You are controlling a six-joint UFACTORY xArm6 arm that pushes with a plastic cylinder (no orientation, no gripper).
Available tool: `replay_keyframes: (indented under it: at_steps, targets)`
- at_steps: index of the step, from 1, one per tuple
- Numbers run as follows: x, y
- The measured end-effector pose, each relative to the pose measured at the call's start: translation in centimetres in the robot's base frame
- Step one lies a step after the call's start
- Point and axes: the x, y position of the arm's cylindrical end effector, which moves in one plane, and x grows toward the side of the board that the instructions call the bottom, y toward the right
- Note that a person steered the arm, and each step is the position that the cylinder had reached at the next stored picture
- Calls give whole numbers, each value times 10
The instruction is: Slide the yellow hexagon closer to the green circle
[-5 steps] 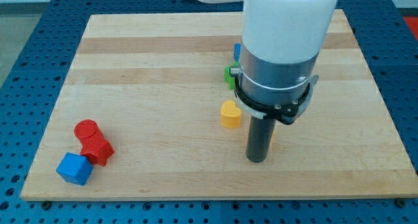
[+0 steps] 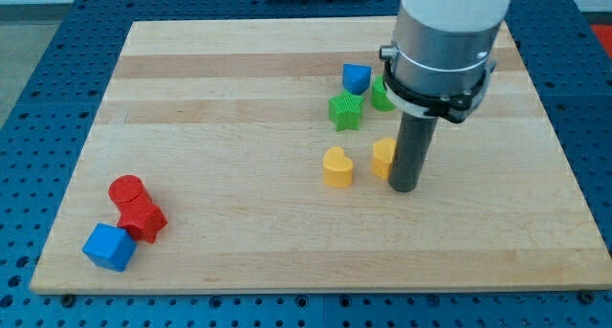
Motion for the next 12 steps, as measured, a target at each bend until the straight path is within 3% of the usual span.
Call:
replay_keyframes:
  at_steps: [2, 6, 12]
  targets:
    - [-1, -47]
    - [-26, 11]
    - [-30, -22]
